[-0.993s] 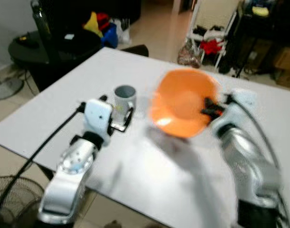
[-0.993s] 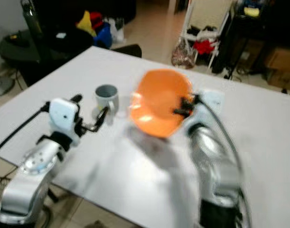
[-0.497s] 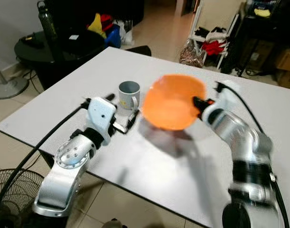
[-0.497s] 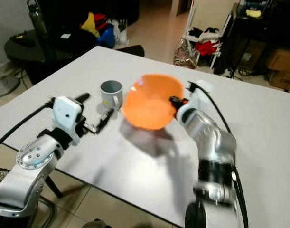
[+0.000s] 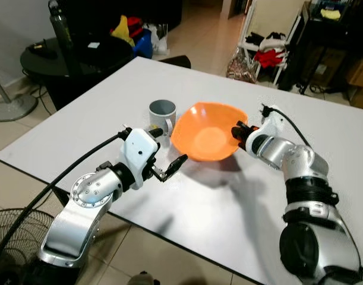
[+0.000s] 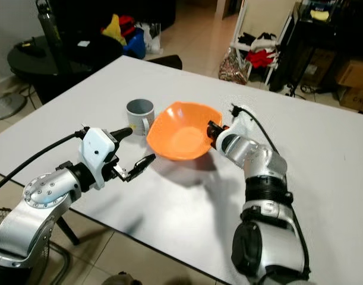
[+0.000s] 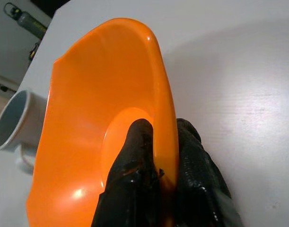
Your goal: Setting the table
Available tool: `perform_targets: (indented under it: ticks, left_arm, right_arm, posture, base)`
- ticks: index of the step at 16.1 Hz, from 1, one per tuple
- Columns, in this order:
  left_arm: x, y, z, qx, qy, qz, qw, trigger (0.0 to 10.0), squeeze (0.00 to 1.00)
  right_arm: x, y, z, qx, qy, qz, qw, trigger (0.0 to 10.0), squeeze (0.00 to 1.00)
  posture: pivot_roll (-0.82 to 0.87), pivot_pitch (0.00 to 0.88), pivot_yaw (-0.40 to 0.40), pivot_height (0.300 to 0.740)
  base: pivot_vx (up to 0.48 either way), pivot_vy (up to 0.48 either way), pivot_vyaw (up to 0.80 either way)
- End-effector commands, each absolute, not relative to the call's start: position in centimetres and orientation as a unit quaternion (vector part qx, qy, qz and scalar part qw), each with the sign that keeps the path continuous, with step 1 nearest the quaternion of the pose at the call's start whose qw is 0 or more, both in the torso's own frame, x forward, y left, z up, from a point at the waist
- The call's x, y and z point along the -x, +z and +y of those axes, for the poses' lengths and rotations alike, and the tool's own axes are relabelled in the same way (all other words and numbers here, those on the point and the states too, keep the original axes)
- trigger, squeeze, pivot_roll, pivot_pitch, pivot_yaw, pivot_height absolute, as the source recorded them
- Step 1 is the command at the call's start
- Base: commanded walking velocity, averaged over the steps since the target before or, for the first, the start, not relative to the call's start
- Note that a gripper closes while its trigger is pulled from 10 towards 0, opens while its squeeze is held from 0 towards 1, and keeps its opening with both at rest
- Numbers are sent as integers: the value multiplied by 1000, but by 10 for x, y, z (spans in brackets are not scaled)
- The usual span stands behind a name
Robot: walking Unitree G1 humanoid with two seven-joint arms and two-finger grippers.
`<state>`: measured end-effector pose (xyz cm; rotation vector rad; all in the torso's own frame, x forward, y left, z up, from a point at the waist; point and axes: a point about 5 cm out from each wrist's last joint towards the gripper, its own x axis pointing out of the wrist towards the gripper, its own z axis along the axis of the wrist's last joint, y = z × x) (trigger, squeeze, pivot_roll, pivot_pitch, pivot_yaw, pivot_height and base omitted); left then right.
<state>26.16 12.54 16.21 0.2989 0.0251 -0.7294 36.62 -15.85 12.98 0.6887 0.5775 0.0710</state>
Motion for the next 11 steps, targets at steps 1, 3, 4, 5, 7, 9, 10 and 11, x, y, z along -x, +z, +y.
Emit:
perform_targets:
  ticks: [1, 3, 4, 5, 7, 9, 10, 11]
  left_arm:
    - [-260, 159, 123, -144, -369, 22, 918, 10000, 0]
    - [-258, 160, 121, -143, -372, 23, 917, 10000, 0]
    - [-257, 160, 122, -143, -372, 24, 917, 10000, 0]
    - [-257, 159, 123, -144, -373, 26, 916, 10000, 0]
    - [-256, 159, 123, -144, -374, 28, 916, 10000, 0]
    - [-255, 158, 122, -143, -374, 29, 916, 10000, 0]
    - [-254, 158, 123, -143, -374, 30, 916, 10000, 0]
    - [-254, 158, 123, -143, -373, 30, 916, 10000, 0]
  right_arm:
    - [-372, 139, -161, -350, 32, 258, 900, 10000, 0]
    - [-374, 136, -162, -367, 23, 263, 892, 10000, 0]
    - [-374, 133, -162, -384, 17, 267, 884, 10000, 0]
    - [-374, 131, -162, -383, 11, 271, 883, 10000, 0]
    - [-375, 128, -162, -387, 7, 280, 879, 4863, 0]
    - [-375, 126, -162, -388, 1, 285, 876, 1529, 0]
    - [-374, 126, -162, -390, -1, 288, 875, 1216, 0]
    - [-374, 126, -164, -390, -2, 288, 875, 0, 0]
  posture:
    - [186, 0, -16, 740]
    - [192, 0, -18, 740]
    - [192, 0, -16, 740]
    - [193, 0, -15, 740]
    - [198, 0, -20, 740]
    - [199, 0, -24, 740]
    - [201, 0, -27, 740]
    - [198, 0, -25, 740]
  base:
    - [0, 0, 0]
    - [0, 0, 0]
    - [0, 0, 0]
    - [0, 0, 0]
    - [0, 0, 0]
    - [0, 0, 0]
    - [0, 0, 0]
    - [0, 0, 0]
